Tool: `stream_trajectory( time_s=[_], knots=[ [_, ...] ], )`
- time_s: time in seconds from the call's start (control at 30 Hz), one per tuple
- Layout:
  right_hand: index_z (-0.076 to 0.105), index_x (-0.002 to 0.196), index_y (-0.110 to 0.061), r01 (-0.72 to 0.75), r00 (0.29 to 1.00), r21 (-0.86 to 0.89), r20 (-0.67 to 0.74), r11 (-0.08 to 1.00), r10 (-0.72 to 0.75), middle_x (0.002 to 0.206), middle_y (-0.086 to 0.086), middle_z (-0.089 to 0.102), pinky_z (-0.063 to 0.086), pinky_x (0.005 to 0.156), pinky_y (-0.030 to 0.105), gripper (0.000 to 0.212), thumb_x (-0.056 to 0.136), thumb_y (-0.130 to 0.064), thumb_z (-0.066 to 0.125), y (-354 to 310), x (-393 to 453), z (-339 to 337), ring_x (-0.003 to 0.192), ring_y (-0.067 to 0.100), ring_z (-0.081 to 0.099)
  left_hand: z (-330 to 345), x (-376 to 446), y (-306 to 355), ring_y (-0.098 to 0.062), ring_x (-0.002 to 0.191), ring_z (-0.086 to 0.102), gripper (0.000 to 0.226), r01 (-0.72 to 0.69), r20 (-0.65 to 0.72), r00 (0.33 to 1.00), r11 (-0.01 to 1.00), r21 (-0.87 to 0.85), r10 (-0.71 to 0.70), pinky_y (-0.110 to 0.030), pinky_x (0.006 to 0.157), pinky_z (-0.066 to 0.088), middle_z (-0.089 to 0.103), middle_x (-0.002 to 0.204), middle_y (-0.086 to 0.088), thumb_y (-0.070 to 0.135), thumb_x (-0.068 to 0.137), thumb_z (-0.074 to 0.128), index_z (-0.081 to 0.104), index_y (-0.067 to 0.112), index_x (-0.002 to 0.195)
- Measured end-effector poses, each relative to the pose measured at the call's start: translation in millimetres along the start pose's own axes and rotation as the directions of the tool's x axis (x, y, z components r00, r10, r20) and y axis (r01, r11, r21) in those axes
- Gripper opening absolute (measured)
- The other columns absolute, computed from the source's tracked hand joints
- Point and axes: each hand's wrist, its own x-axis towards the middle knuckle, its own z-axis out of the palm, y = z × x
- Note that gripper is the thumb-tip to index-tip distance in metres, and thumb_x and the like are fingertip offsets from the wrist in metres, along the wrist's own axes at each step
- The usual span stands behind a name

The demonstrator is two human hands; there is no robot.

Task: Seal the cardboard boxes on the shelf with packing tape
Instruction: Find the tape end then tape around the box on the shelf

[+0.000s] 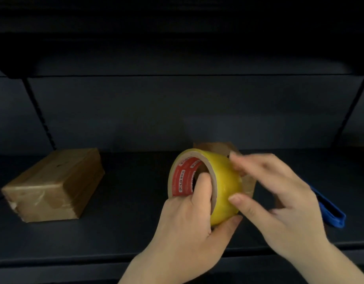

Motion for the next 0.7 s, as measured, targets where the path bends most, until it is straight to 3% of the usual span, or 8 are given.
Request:
stream_trajectory(
  time_s=[0.1, 0.27, 0.4, 0.57, 0.7],
  knots=[
    [0.063, 0.103, -0.022, 0.01, 0.992, -0.027, -0.128, 1.0, -0.014, 0.103, -0.009, 0.062, 0.046, 0.083, 0.017, 0.026, 0.077, -0.028, 0.063, -6.0, -7.9, 8.2, 0.095, 0.004, 0.058, -0.8, -1.2, 1.2, -0.001, 0.076, 0.064, 0.045, -0.018, -0.015, 1.0, 1.0, -0.014, 0.018, -0.024, 0.056, 0.054, 0.062, 0.093, 0.017, 0.051, 0.076, 0.053, 0.024, 0.048, 0.111],
    [0.069, 0.088, -0.033, -0.055, 0.982, 0.008, -0.178, 0.998, 0.056, 0.094, -0.018, 0.064, 0.045, 0.079, 0.012, 0.014, 0.075, -0.028, 0.065, -14.9, -11.7, 13.1, 0.091, 0.002, 0.061, -1.2, -4.8, -2.8, -0.001, 0.076, 0.063, 0.046, -0.038, -0.002, 0.999, 0.999, 0.008, 0.038, -0.024, 0.054, 0.055, 0.062, 0.093, 0.016, 0.049, 0.076, 0.053, 0.029, 0.036, 0.113],
    [0.069, 0.091, -0.029, -0.148, 0.979, 0.114, -0.12, 0.982, 0.162, 0.09, -0.015, 0.065, 0.046, 0.071, 0.009, 0.02, 0.071, -0.031, 0.068, -16.5, -6.5, 9.0, 0.084, 0.003, 0.063, -2.7, -10.9, -8.3, -0.003, 0.074, 0.062, 0.049, -0.041, 0.022, 0.999, 0.999, 0.027, 0.04, -0.026, 0.053, 0.054, 0.062, 0.091, 0.013, 0.052, 0.074, 0.051, 0.027, 0.035, 0.113],
    [0.07, 0.081, -0.029, -0.185, 0.983, 0.145, 0.036, 0.972, 0.182, 0.084, -0.013, 0.063, 0.047, 0.07, 0.015, 0.015, 0.069, -0.038, 0.069, -17.0, 0.2, 3.3, 0.08, 0.009, 0.061, -7.6, -15.5, -14.2, -0.004, 0.07, 0.06, 0.044, -0.103, 0.041, 0.994, 0.992, 0.073, 0.1, -0.025, 0.054, 0.052, 0.061, 0.081, 0.014, 0.051, 0.075, 0.053, 0.031, 0.031, 0.108],
    [0.066, 0.076, -0.03, -0.172, 0.976, 0.099, 0.151, 0.98, 0.156, 0.083, -0.012, 0.06, 0.045, 0.068, 0.01, 0.007, 0.073, -0.036, 0.064, -18.4, 1.9, -3.5, 0.081, 0.007, 0.059, -8.6, -18.6, -13.0, -0.005, 0.062, 0.057, 0.041, -0.14, 0.071, 0.989, 0.985, 0.103, 0.133, -0.022, 0.046, 0.049, 0.051, 0.07, 0.018, 0.05, 0.077, 0.053, 0.031, 0.029, 0.104]
  ],
)
